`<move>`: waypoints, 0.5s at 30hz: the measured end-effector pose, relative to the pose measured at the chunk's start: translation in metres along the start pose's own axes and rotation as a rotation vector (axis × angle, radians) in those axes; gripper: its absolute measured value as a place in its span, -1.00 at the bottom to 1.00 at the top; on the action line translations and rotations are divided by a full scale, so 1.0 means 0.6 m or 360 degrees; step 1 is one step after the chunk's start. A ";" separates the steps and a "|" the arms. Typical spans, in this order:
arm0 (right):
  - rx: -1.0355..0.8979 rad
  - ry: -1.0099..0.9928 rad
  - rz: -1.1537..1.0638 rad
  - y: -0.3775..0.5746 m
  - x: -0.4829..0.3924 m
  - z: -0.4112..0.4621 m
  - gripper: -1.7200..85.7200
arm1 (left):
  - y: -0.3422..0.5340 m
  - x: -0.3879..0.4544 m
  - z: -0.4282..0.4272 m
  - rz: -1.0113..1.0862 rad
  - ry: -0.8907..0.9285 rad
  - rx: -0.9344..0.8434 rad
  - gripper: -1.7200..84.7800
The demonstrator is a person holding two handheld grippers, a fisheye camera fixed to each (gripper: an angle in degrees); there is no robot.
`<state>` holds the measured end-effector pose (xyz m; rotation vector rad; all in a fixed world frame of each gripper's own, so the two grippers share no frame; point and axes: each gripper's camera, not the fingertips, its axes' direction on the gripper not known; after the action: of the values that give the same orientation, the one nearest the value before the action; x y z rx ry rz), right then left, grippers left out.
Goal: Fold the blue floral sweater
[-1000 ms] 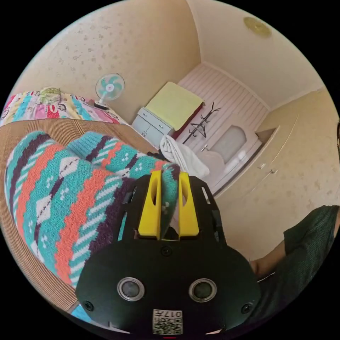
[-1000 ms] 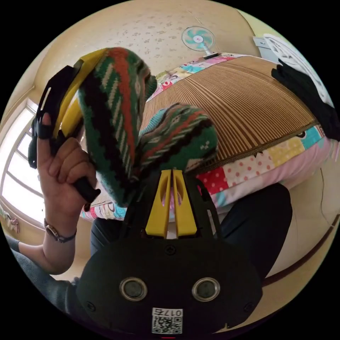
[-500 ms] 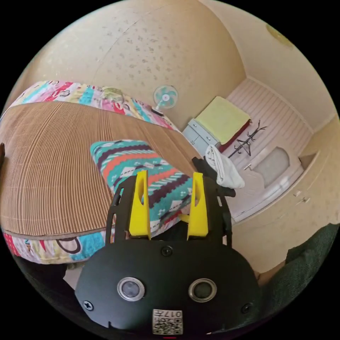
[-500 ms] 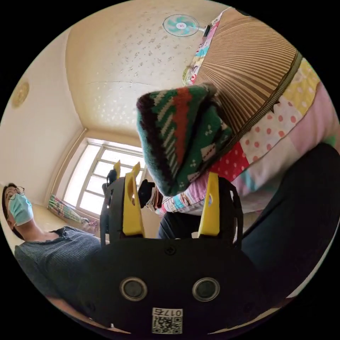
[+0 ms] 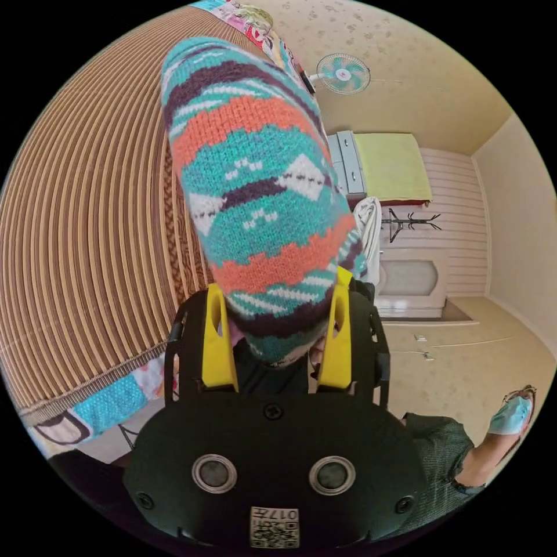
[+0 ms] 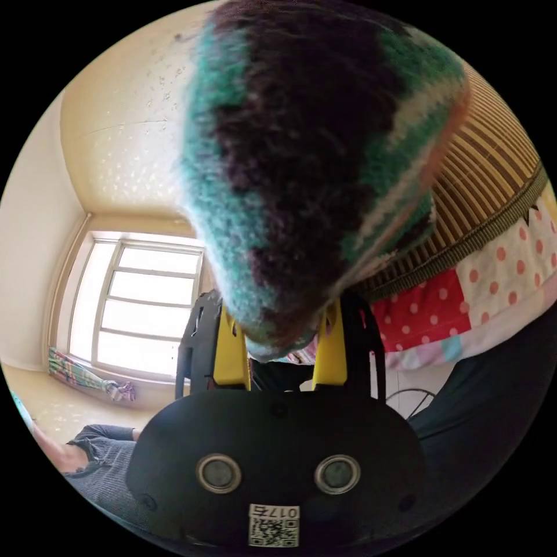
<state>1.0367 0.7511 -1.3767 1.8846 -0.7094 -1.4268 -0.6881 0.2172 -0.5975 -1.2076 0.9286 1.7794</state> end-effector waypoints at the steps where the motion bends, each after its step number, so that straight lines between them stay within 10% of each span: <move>1: 0.0037 0.0011 -0.0018 -0.013 -0.003 -0.002 -0.56 | -0.017 0.006 0.001 0.0015 -0.0080 -0.0010 -0.42; 15: 0.0700 0.0244 0.0009 -0.140 0.105 -0.217 -0.74 | -0.267 0.184 0.359 0.0483 -0.0397 -0.0350 -0.41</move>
<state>1.1815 0.7803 -1.4556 2.2916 -1.0129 -1.1716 -0.6543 0.4978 -0.6639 -0.9817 0.8174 2.2647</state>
